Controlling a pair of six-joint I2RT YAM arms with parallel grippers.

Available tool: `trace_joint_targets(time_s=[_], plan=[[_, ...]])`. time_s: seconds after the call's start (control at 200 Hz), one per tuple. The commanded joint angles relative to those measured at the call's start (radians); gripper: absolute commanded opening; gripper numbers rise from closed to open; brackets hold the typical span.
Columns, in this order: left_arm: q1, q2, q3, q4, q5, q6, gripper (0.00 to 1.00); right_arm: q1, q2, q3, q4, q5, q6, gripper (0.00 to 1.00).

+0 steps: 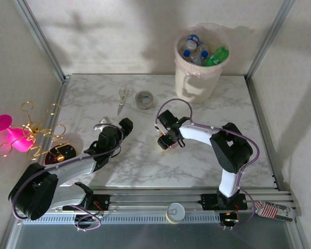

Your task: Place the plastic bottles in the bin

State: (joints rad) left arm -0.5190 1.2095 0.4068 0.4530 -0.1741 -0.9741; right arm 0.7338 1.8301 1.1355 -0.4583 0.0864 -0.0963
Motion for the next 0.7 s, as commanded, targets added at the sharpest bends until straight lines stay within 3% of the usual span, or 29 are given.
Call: trace_joint_targets(time_s=[0.0,0.23,0.471,0.691], plan=[[0.013,-0.016,-0.015,0.03,0.012,-0.015,1.0,0.004,0.012,0.026,-0.027,0.01,-0.003,0.63],[0.019,-0.019,-0.015,0.035,0.01,-0.016,1.0,0.003,-0.109,-0.015,0.042,-0.033,-0.016,0.52],[0.02,-0.006,-0.017,0.065,0.029,-0.008,1.0,-0.034,-0.283,-0.049,0.17,-0.2,-0.013,0.48],[0.02,-0.011,-0.017,0.082,0.053,0.013,1.0,-0.177,-0.391,0.016,0.275,-0.344,0.048,0.45]])
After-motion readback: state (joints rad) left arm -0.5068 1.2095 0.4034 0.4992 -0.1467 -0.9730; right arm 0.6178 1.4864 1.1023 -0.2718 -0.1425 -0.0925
